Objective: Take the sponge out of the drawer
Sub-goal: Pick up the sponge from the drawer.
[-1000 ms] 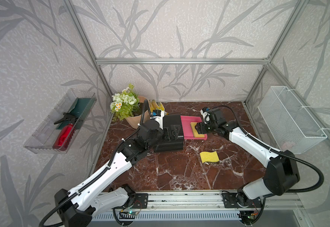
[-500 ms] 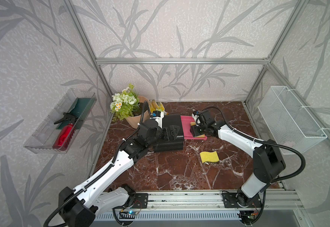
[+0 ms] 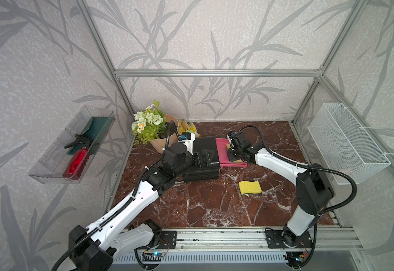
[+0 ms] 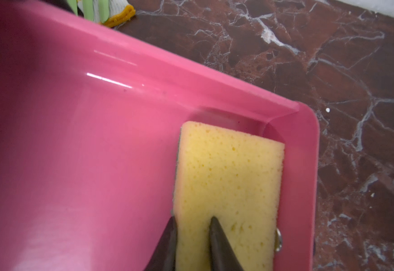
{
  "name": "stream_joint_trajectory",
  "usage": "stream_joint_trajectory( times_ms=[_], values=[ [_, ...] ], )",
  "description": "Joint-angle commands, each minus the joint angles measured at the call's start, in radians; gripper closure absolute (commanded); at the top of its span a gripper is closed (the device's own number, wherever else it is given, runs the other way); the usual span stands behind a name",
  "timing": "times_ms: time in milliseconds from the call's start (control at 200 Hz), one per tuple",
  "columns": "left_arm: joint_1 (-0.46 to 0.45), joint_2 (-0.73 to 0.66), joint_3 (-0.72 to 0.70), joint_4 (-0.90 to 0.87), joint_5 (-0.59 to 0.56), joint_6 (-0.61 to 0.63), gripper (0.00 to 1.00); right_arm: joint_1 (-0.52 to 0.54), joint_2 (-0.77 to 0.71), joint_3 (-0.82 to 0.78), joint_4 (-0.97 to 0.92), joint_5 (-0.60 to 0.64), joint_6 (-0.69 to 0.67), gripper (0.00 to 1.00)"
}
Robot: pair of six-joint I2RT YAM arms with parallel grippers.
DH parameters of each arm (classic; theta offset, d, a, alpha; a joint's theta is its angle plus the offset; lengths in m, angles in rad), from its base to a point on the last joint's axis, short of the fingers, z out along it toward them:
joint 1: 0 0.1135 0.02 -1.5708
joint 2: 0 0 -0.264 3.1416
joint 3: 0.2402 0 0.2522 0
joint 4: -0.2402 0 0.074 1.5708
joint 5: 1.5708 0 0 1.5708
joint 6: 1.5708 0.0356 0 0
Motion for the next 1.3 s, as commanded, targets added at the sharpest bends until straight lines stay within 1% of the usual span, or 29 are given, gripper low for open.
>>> stream_joint_trajectory(
  times_ms=[0,100,155,170,325,420,480,580,635,685,730,770,810,945,1040,1150,1295],
  values=[
    [0.009,-0.024,-0.012,0.017,0.004,-0.007,0.01,0.008,0.019,0.009,-0.057,0.009,0.002,0.9],
    [0.01,-0.032,-0.011,0.016,0.001,-0.006,0.01,0.01,-0.023,0.002,-0.032,-0.014,-0.016,1.0],
    [0.012,-0.038,-0.008,0.009,-0.001,-0.002,0.01,0.011,-0.043,-0.004,-0.019,0.0,-0.019,1.0],
    [0.012,-0.039,-0.007,0.006,-0.004,0.0,0.01,0.01,-0.076,-0.008,-0.016,0.001,-0.024,1.0],
    [0.019,-0.037,0.027,-0.031,0.011,0.006,0.01,0.01,-0.238,-0.075,0.072,-0.011,-0.114,1.0],
    [0.023,-0.008,0.074,-0.069,0.059,0.013,0.01,0.009,-0.326,-0.094,0.07,-0.073,-0.214,1.0],
    [0.025,0.021,0.132,-0.142,0.085,0.051,0.02,0.012,-0.373,-0.103,0.043,-0.141,-0.306,1.0],
    [0.03,0.058,0.23,-0.278,0.081,0.114,0.03,0.035,-0.466,-0.125,-0.024,-0.214,-0.477,1.0],
    [0.037,0.08,0.277,-0.322,0.126,0.131,0.03,0.042,-0.514,-0.133,-0.06,-0.262,-0.531,1.0],
    [0.039,0.111,0.318,-0.355,0.19,0.139,0.03,0.047,-0.551,-0.138,-0.094,-0.305,-0.571,1.0],
    [0.039,0.142,0.346,-0.372,0.25,0.137,0.04,0.058,-0.58,-0.141,-0.109,-0.311,-0.597,1.0],
    [0.039,0.167,0.359,-0.369,0.31,0.135,0.06,0.07,-0.603,-0.148,-0.111,-0.316,-0.619,1.0],
    [0.038,0.195,0.374,-0.372,0.352,0.134,0.09,0.08,-0.622,-0.155,-0.109,-0.327,-0.637,1.0],
    [0.037,0.295,0.45,-0.446,0.438,0.14,0.17,0.104,-0.644,-0.156,-0.135,-0.333,-0.678,1.0],
    [0.038,0.31,0.446,-0.398,0.491,0.106,0.18,0.117,-0.638,-0.159,-0.149,-0.329,-0.696,1.0],
    [0.037,0.308,0.44,-0.359,0.508,0.085,0.18,0.125,-0.623,-0.155,-0.156,-0.312,-0.712,1.0],
    [0.037,0.31,0.421,-0.318,0.528,0.056,0.19,0.134,-0.611,-0.144,-0.157,-0.321,-0.723,1.0]
  ],
)
